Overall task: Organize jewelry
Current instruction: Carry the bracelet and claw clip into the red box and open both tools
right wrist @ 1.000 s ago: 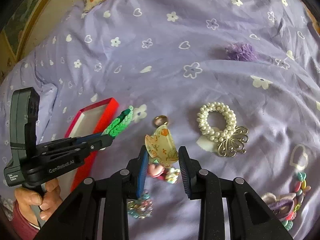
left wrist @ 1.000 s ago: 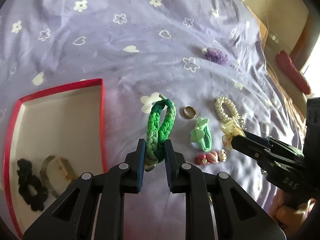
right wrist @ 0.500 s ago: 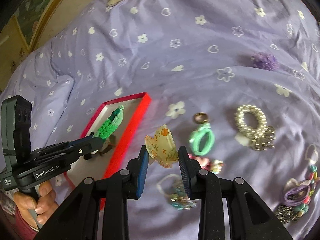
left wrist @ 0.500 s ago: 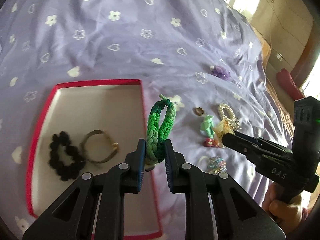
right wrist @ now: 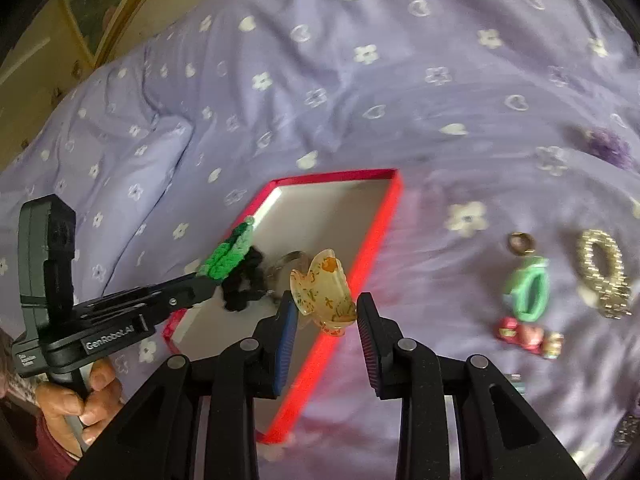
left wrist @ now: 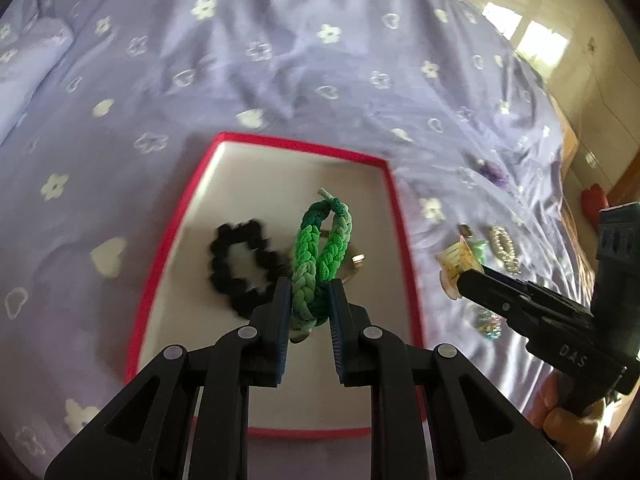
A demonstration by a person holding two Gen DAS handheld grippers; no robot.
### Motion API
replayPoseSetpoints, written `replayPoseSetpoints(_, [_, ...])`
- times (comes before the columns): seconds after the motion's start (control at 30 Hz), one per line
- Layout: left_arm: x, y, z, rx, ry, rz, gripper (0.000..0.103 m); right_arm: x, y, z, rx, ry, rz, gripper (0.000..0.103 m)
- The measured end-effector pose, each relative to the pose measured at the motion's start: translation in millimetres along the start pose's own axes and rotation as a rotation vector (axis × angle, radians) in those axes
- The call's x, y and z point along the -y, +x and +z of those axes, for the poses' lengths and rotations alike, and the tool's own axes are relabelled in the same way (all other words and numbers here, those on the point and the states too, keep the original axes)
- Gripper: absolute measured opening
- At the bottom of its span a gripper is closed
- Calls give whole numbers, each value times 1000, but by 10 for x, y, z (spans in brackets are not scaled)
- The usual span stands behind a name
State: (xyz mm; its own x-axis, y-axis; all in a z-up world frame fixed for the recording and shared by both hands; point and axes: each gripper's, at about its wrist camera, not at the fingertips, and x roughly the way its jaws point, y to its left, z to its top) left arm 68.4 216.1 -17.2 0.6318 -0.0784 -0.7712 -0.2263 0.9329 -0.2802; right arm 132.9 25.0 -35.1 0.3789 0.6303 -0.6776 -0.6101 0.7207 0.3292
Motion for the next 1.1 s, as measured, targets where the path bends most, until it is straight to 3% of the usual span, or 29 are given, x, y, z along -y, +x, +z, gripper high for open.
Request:
replayPoseSetpoints(0.3, [-350, 53, -105, -18, -51, 34, 16, -458, 496, -91, -110, -96, 24, 30])
replayPoseSetpoints(0.57, [-442, 274, -164, -63, -57, 46, 16, -502, 761, -158, -180, -120, -12, 30])
replayPoseSetpoints(1.1, [-501, 376, -218, -91, -59, 72, 25, -504, 867, -158, -202, -132, -9, 33])
